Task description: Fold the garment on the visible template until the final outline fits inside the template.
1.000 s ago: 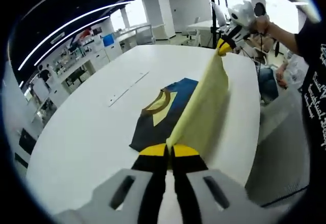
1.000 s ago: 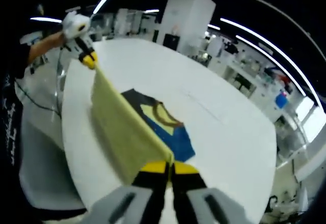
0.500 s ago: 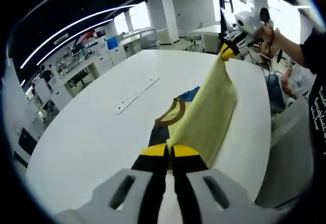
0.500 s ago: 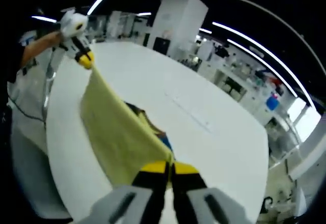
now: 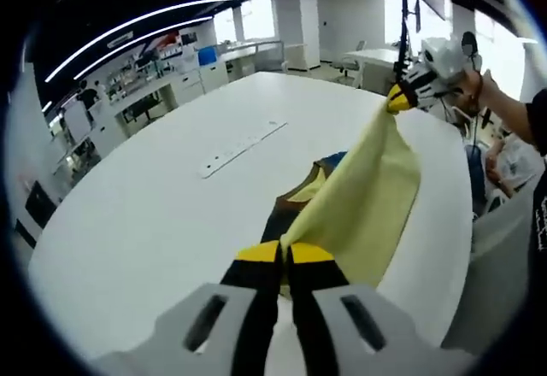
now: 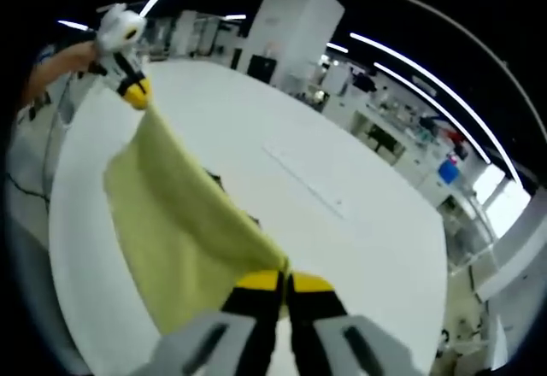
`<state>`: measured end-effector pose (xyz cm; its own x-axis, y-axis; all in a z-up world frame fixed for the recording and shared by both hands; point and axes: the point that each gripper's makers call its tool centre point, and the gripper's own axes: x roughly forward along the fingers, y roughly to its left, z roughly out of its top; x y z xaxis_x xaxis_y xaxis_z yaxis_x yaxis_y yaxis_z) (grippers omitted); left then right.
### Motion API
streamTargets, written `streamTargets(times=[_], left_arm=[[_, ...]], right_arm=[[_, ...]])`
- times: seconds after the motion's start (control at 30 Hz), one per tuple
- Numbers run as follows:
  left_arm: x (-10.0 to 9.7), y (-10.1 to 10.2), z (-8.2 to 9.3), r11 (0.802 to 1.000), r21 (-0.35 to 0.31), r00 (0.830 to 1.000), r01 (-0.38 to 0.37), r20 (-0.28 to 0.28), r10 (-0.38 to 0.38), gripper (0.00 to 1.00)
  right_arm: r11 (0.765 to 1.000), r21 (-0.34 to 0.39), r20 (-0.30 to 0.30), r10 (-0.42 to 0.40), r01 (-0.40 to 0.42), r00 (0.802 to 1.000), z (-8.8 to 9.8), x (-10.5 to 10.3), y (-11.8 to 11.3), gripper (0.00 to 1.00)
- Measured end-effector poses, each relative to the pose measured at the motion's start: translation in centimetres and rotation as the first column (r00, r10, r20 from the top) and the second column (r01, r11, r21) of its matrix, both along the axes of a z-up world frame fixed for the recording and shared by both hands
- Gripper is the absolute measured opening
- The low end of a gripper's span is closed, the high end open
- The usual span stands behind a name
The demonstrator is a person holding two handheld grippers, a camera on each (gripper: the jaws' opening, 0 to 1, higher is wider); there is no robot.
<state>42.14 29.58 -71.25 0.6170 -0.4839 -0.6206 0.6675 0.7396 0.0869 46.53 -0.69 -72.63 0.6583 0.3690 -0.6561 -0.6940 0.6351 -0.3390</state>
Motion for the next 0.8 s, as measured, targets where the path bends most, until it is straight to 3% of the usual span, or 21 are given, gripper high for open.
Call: streamTargets(times=[0.03,0.1,0.27,0.5,0.8], left_arm=[[0.4,0.1,-0.2,1.000,-0.014,1.000,-0.006,0.011,0.006,0.00],[0.6,0.1,-0.9,0.999,-0.037,0.999,-0.033,-0.019,0.032,0.00],[1.6,0.9,-3.6,0.999,0.004,0.997,-0.051,-0.064,0.051,0.00],[2.8,1.1,-6.6,0.996,0.009,0.989,-0.085,-0.118,0.085,0.00],[4.0,1.3,-9.2,0.995,0.031,0.983,-0.094,-0.155,0.098,0.00]], right_arm=[[1.000,-0.013,-0.002,0.001,-0.001,1.000,-0.4,0.2,-0.1,0.00],[1.000,-0.020,-0.001,0.008,-0.008,1.000,-1.1,0.6,0.0,0.00],[1.000,0.005,-0.006,0.014,-0.014,1.000,-2.8,1.8,0.5,0.00],[1.000,-0.009,-0.064,0.005,-0.006,0.998,-6.0,2.9,0.6,0.00],[1.000,-0.029,-0.126,-0.005,0.002,0.992,-9.4,3.8,0.8,0.00]])
